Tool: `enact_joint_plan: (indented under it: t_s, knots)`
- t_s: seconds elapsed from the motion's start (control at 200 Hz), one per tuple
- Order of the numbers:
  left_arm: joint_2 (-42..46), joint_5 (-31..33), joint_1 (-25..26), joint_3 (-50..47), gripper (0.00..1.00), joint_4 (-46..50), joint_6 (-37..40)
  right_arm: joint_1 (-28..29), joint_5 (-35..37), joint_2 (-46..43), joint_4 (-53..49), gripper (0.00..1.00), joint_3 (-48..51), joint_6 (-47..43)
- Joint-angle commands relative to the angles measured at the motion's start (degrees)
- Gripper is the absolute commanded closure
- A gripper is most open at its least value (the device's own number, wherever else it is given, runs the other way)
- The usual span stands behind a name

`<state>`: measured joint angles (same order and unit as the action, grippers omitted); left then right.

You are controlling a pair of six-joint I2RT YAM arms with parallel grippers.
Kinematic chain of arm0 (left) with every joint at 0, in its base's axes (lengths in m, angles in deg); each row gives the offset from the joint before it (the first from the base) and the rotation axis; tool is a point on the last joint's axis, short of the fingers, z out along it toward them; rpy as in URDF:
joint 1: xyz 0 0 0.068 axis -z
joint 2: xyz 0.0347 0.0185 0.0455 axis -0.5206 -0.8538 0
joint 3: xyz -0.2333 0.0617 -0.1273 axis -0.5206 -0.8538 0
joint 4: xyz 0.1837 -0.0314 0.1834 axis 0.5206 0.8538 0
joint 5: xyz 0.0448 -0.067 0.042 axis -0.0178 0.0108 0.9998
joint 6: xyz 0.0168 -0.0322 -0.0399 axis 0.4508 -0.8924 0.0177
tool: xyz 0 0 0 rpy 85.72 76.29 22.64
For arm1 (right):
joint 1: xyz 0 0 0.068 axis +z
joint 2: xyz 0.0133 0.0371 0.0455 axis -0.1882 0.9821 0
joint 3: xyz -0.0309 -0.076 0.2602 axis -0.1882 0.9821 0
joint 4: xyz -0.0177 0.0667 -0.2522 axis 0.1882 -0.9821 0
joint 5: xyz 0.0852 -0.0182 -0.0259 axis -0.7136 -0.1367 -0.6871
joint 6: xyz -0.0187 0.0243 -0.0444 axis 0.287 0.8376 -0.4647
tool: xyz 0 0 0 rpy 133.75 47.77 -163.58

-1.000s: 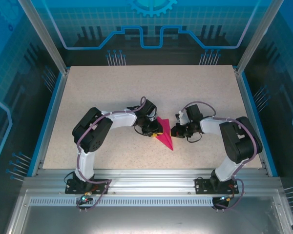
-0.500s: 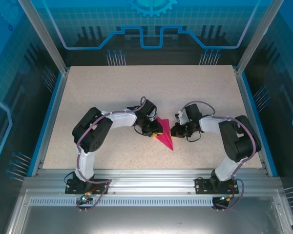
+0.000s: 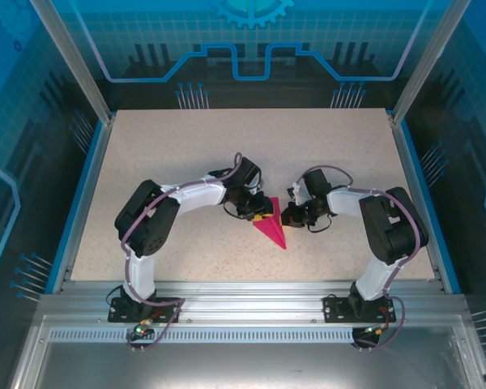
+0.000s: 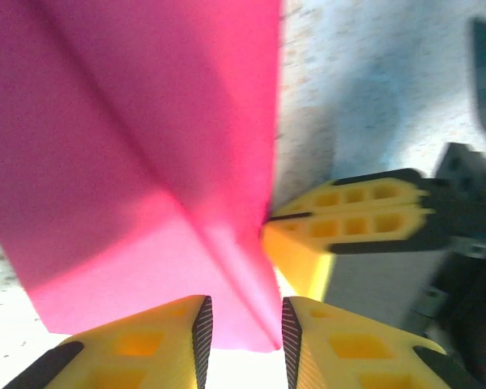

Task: Fold a paper plane with a square sheet of paper (fold left side to right side)
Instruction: Fourth fold the wing at the center of the table.

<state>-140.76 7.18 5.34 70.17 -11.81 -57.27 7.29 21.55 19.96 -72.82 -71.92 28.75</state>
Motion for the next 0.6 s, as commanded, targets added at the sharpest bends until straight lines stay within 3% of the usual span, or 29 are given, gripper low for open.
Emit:
enact_joint_plan:
  t_s: [0.0,0.595]
  knots:
    - [1.8,-0.5,0.4,2.7,0.68,2.5,1.4,1.5,5.4,3.3,-3.1,1.00,1.3,-0.9]
    - [-9.4,-0.7,-0.2,11.1,0.71,3.7,1.7,1.6,5.9,2.9,-3.3,1.00,1.4,-0.9]
